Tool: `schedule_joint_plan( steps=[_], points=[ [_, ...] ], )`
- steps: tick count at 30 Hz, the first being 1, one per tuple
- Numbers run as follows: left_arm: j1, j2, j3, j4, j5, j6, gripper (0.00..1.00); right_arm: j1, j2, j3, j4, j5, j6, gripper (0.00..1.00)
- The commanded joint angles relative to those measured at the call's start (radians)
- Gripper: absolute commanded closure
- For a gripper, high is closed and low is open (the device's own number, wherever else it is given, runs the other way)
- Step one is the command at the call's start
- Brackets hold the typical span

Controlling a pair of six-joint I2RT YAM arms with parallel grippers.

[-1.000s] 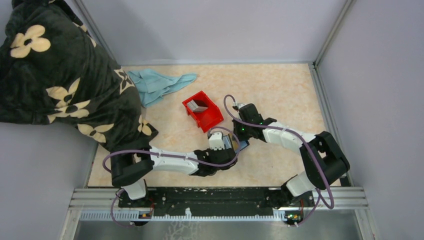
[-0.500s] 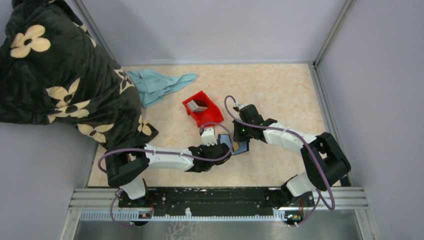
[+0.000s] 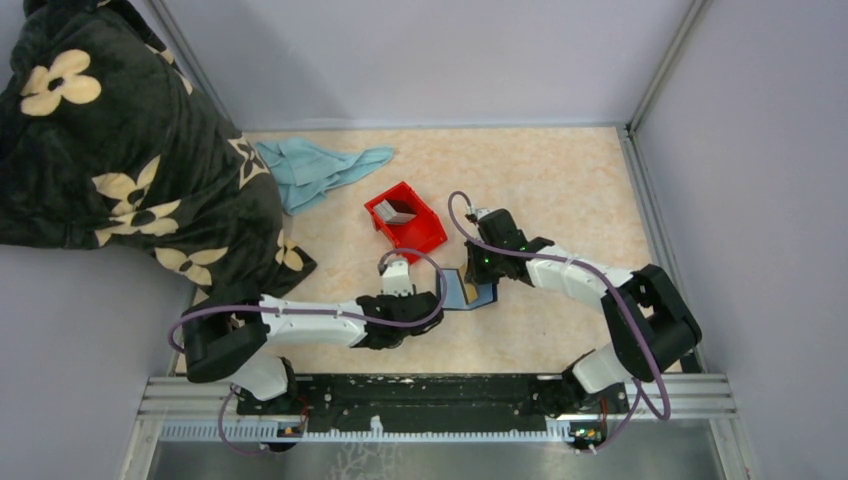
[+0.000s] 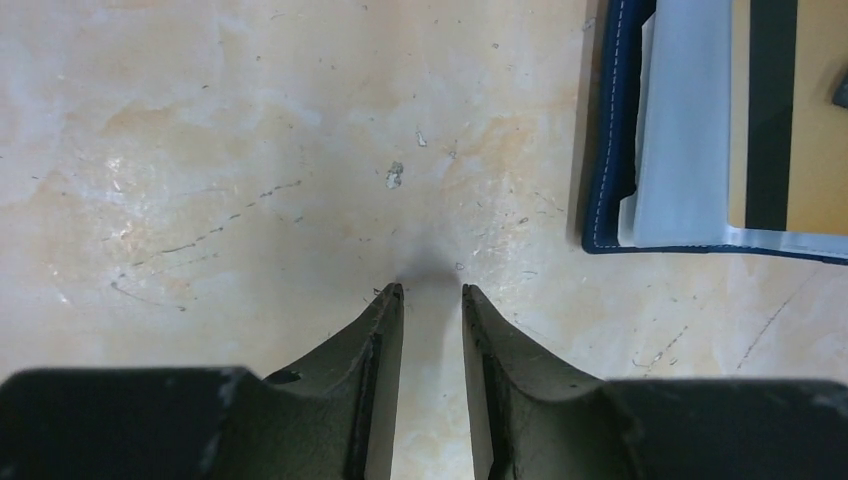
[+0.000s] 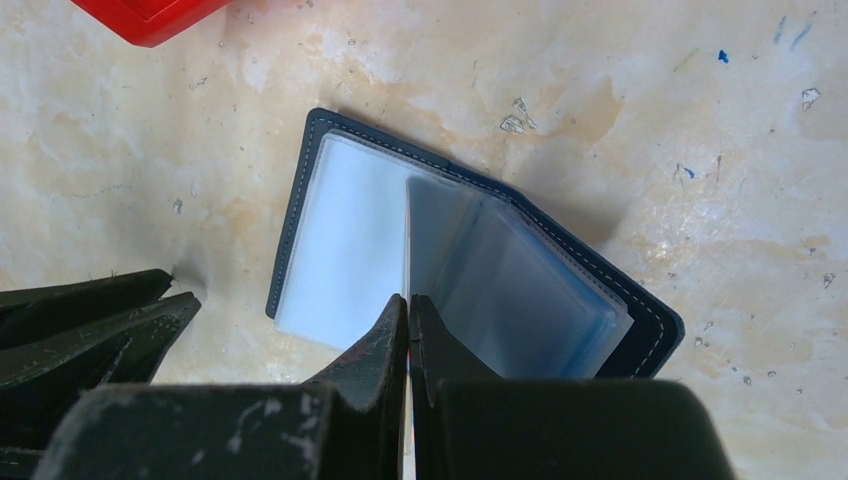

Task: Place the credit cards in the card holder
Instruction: Insert the credit card into the card holder.

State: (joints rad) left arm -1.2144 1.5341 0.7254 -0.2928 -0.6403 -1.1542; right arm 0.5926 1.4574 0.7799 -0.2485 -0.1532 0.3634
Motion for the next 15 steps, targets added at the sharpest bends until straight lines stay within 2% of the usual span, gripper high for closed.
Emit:
schedule_joint_plan(
  steps=[1,10,15],
  points=[
    [0.011,-0.011,0.039,-0.056,-0.016,0.069,0.64,0.018,-0.037,0.011,0.005,0.019,0.007,1.0],
    [0.055,0.034,0.168,0.154,0.028,0.34,0.63,0.017,-0.043,-0.004,0.022,0.033,0.018,1.0],
    [0.093,0.113,0.245,0.177,0.092,0.408,0.66,0.016,-0.048,-0.011,0.028,0.04,0.023,1.0]
  ],
)
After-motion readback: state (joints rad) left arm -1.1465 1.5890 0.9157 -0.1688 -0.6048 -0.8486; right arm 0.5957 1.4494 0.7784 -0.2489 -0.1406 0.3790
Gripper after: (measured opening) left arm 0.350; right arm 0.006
